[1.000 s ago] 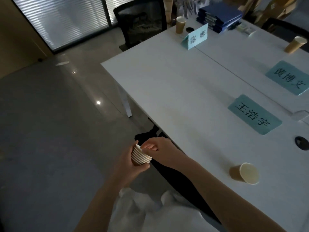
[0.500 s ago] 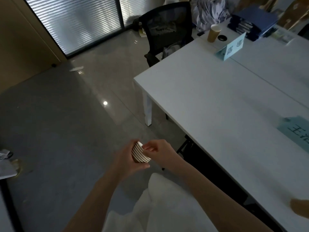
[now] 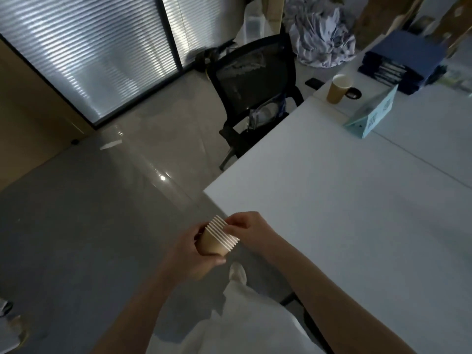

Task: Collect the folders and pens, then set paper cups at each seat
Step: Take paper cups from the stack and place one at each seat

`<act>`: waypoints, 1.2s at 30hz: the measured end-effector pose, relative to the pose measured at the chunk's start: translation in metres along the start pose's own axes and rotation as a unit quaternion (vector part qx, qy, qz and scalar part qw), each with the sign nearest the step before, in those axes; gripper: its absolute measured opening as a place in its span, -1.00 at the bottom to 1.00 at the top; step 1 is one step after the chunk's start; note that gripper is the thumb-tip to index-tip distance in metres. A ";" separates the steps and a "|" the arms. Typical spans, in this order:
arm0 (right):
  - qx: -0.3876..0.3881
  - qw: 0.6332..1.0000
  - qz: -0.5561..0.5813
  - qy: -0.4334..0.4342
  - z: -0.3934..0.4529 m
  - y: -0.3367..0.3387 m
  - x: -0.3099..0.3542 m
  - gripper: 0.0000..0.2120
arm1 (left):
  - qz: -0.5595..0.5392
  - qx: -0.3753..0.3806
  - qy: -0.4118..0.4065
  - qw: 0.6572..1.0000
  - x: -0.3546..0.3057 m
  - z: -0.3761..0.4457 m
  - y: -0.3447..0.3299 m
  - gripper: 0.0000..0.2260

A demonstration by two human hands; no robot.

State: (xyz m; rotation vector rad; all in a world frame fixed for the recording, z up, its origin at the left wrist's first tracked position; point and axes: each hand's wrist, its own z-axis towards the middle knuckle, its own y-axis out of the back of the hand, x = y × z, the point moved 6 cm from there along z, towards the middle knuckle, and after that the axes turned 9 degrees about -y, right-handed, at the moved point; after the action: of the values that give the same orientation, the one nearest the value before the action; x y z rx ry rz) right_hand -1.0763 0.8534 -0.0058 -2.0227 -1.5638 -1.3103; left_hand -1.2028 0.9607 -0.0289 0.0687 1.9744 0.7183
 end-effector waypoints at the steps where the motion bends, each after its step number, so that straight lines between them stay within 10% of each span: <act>1: -0.007 1.000 -0.004 0.003 0.012 0.009 0.008 -0.81 | 0.003 0.007 -0.003 1.000 -0.008 0.017 0.004 -0.40; 16: -0.232 0.969 0.022 -0.077 0.166 0.159 0.061 -0.77 | 0.033 0.043 -0.099 0.994 -0.078 0.264 0.019 -0.43; 31: -0.337 0.774 0.440 -0.305 0.398 0.286 0.015 -0.12 | 0.006 0.255 -0.104 0.961 -0.115 0.561 -0.013 -0.21; 36: -0.309 0.695 0.545 -0.352 0.455 0.300 -0.022 -0.65 | 0.000 0.292 -0.053 0.955 -0.089 0.638 -0.055 -0.40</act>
State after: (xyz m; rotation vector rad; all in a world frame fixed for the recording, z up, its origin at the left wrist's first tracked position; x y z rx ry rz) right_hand -0.5934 1.0322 -0.1857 -3.2146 0.3216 -0.5330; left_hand -0.6168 1.1754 -0.1970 0.4530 2.0203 0.1050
